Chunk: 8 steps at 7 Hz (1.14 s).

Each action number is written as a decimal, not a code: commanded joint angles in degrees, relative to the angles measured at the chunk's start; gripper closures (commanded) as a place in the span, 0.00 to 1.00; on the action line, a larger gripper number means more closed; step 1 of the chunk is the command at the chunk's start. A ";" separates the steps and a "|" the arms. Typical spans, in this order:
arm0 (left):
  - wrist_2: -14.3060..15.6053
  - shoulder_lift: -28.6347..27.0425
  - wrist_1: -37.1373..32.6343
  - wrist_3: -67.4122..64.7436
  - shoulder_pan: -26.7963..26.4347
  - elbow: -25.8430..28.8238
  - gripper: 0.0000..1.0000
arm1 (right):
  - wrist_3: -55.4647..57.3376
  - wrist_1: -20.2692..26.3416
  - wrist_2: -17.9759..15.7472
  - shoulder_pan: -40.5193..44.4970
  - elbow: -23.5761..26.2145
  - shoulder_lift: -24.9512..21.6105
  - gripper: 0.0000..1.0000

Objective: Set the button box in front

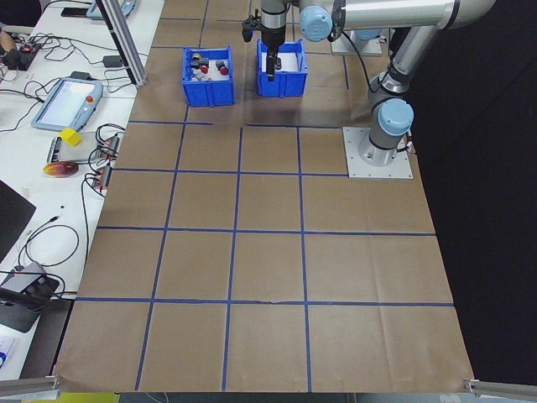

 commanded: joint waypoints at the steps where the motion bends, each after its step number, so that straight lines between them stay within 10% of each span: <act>1: -0.15 -0.08 0.00 0.12 0.00 0.00 0.01 | 2.61 1.98 3.17 -0.15 -1.18 1.53 0.00; 8: -0.42 -0.09 0.18 0.21 0.00 0.00 0.01 | 3.23 1.98 2.85 -0.33 -1.01 1.09 0.00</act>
